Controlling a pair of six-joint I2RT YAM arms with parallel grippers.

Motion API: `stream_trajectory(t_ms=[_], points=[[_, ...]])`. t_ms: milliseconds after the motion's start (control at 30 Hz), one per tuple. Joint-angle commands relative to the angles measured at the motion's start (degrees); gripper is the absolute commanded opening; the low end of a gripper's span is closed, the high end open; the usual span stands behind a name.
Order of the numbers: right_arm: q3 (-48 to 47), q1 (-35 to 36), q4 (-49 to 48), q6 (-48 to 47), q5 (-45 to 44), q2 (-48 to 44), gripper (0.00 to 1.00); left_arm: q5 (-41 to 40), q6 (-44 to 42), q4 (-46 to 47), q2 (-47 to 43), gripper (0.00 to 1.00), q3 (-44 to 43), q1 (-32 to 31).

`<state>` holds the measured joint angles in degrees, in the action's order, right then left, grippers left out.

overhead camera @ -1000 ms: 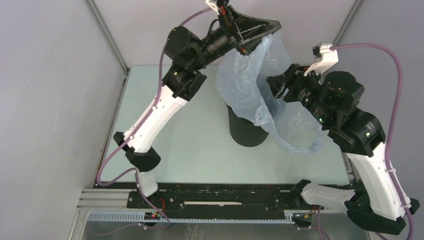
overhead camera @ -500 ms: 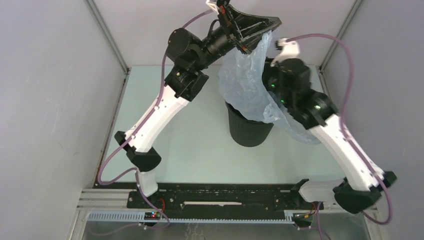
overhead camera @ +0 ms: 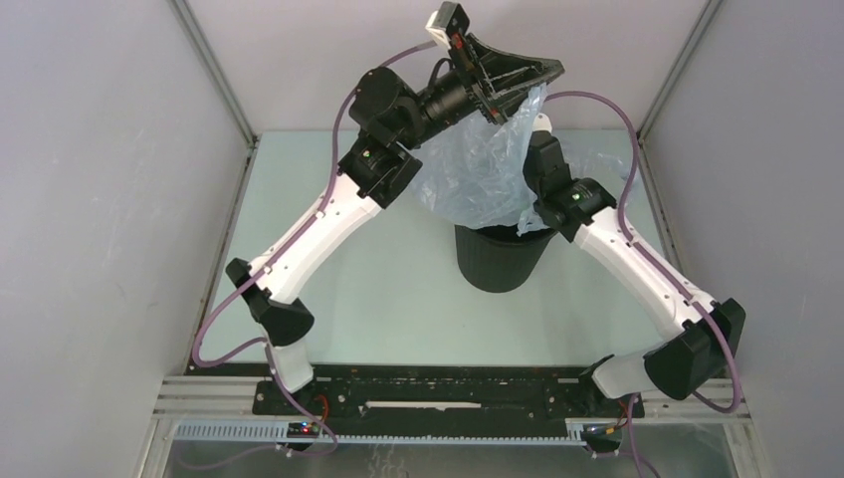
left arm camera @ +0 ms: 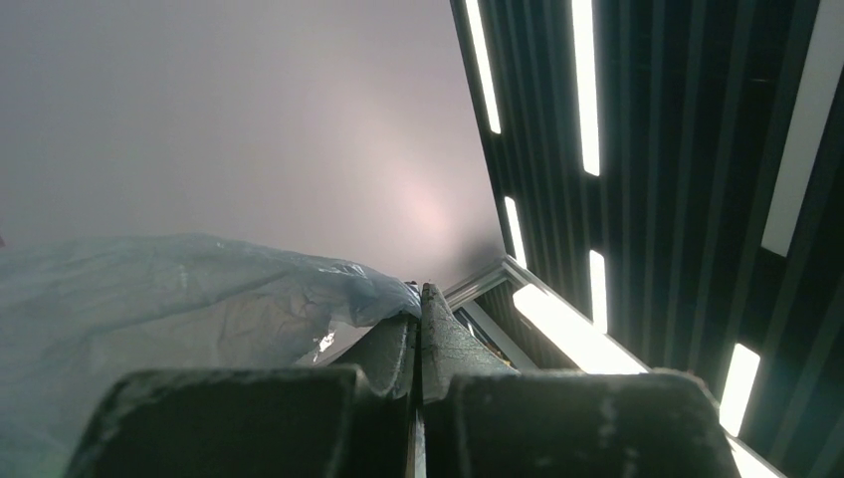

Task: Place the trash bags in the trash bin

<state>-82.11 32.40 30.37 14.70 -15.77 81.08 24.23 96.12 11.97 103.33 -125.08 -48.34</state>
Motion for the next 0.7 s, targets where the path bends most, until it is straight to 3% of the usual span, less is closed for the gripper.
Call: stream_trajectory(t_ms=[0,300,467,667], points=[[-2.2,-0.8,9.3,1.1,-3.8,-4.7,0.4,1.1,0.1,3.4,-3.1,0.0,0.1,0.9],[-6.2,-0.9,32.3,2.6,-16.8,-10.3,0.33,0.5,-0.3,5.6,-7.0,0.0,6.2,4.5],[-10.2,-1.6,37.2,2.6,-21.1,-14.7,0.35,0.5,0.4,6.3,-7.4,0.0,7.0,5.7],[-18.6,-6.5,39.8,-1.0,-23.2,-15.5,0.38,1.7,1.9,6.3,-4.8,0.0,0.7,5.7]])
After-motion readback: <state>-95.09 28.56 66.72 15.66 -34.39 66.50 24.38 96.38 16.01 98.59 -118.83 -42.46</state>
